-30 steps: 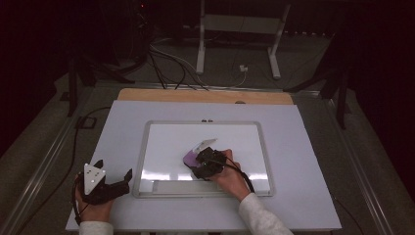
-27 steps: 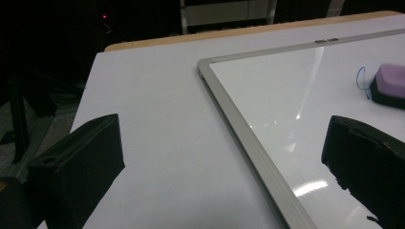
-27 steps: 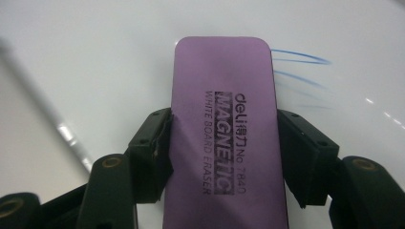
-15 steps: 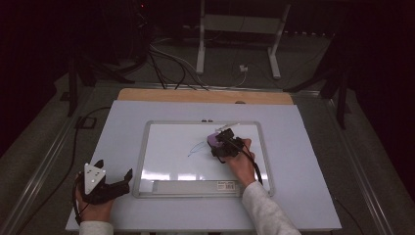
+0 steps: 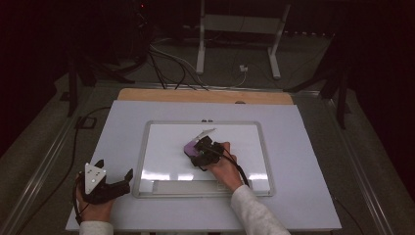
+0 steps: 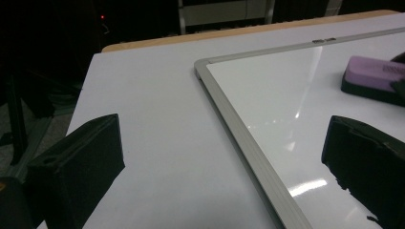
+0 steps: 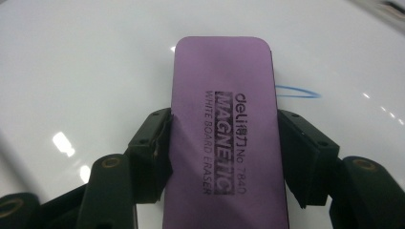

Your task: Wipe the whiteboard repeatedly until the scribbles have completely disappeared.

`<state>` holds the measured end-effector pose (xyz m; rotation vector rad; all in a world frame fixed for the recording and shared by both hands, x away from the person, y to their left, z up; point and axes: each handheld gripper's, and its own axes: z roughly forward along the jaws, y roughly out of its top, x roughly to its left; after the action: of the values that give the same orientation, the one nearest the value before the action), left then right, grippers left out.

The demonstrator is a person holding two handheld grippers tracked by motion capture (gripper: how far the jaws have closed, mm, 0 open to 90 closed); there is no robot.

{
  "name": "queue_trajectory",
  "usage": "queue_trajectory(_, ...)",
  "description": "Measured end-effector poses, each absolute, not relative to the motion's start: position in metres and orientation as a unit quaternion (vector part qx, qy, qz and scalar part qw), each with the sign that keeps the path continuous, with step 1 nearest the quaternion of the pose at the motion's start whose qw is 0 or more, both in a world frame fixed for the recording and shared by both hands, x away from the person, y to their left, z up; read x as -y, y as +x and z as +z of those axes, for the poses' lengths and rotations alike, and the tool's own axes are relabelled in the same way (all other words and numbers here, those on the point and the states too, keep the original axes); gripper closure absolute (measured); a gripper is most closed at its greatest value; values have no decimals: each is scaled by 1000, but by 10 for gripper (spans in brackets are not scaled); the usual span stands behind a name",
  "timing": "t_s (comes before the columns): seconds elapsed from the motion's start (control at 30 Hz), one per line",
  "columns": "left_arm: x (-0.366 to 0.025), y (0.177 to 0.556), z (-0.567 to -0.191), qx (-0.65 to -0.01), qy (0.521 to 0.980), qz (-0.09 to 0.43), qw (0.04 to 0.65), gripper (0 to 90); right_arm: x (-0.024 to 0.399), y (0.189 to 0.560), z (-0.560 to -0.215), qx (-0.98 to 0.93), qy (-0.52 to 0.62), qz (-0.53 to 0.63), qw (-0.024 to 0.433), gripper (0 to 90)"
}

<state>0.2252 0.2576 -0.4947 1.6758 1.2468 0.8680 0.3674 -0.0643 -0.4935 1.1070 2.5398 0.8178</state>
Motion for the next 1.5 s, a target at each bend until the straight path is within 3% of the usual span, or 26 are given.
queue_trajectory(0.3,-258,226,-495,-500,669,343,428,12,82,390,-496,-825,468,268,167,410)
queue_trajectory(0.67,-258,225,-494,-501,667,341,433,12,45,365,-495,-880,355,294,115,411)
queue_trajectory(0.93,-259,225,-494,-502,666,341,434,12,88,398,-497,-811,491,266,175,412)
queue_trajectory(1.03,-258,226,-494,-502,667,340,434,12,88,396,-495,-805,505,259,173,412)
queue_trajectory(1.3,-256,227,-494,-501,666,337,437,12,40,369,-494,-864,400,275,133,412)
queue_trajectory(1.5,-259,227,-494,-504,664,335,439,12,65,393,-494,-832,467,257,154,414)
